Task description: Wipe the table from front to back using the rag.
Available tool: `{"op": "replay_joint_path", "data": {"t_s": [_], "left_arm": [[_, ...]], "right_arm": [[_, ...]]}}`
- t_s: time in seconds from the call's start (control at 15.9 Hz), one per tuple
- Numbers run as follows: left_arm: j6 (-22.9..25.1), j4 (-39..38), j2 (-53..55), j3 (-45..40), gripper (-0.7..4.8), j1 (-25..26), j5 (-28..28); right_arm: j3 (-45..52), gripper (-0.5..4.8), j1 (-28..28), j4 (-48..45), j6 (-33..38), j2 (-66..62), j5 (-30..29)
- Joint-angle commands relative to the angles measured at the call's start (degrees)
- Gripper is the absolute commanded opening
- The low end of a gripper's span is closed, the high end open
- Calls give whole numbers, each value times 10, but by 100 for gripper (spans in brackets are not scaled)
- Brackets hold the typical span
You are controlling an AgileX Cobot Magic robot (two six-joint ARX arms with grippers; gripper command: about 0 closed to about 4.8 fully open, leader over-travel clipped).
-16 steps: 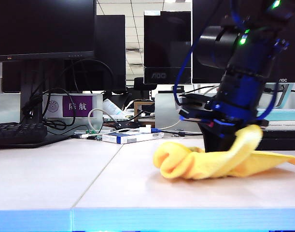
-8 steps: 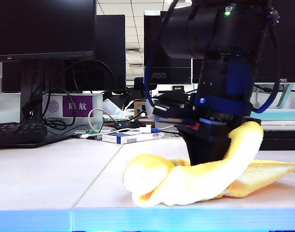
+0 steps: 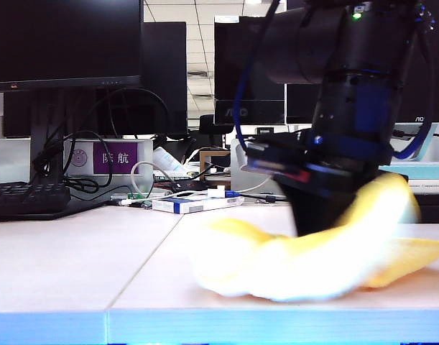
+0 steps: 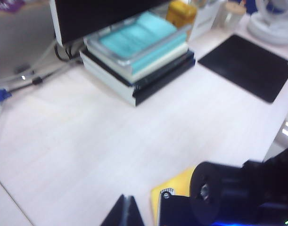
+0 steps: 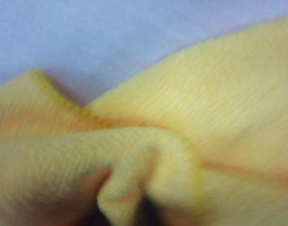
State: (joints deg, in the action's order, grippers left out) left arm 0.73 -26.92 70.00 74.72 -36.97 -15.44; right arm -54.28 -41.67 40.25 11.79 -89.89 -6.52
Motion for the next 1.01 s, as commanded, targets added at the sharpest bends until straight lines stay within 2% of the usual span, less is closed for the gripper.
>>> {"op": "replay_joint_path", "data": {"t_s": [0.06, 0.19, 0.25, 0.31, 0.38, 0.44, 0.5, 0.57, 0.63, 0.75, 0.82, 0.88, 1.01], "left_arm": [[98, -30, 8, -11, -5, 1, 1], [104, -32, 9, -37, -5, 24, -9], [104, -28, 11, -58, -5, 33, -20], [104, -26, 12, -73, -5, 45, -20], [104, -25, 15, -85, -5, 56, -20], [104, -22, 23, -96, -5, 58, -21], [109, -18, 31, -103, -5, 59, -30], [114, -17, 39, -106, -5, 59, -35], [115, -16, 52, -107, -5, 59, -55], [130, -13, 68, -108, -5, 59, -86], [151, -13, 76, -109, -5, 59, -92], [169, -12, 85, -111, -5, 59, -93], [185, 1, 101, -121, -5, 59, -115]], "right_arm": [[-22, 208, 13, 20, 0, 7, -36], [-55, 207, 16, 36, -3, 9, -40], [-80, 152, 19, 45, -11, 10, -37], [-98, 48, 19, 49, -16, 10, -35], [-113, -4, 19, 49, -18, 10, -37], [-128, -5, 19, 54, -18, 10, -36], [-138, 4, 23, 61, -18, 10, -37], [-145, 65, 24, 69, -19, 10, -37], [-155, 188, 30, 80, -20, 11, -36], [-164, 199, 39, 90, -24, 14, -36], [-169, 134, 42, 96, -27, 16, -34], [-174, -19, 48, 101, -31, 19, -36], [-179, -1, 57, 101, -33, 27, -37]]}}
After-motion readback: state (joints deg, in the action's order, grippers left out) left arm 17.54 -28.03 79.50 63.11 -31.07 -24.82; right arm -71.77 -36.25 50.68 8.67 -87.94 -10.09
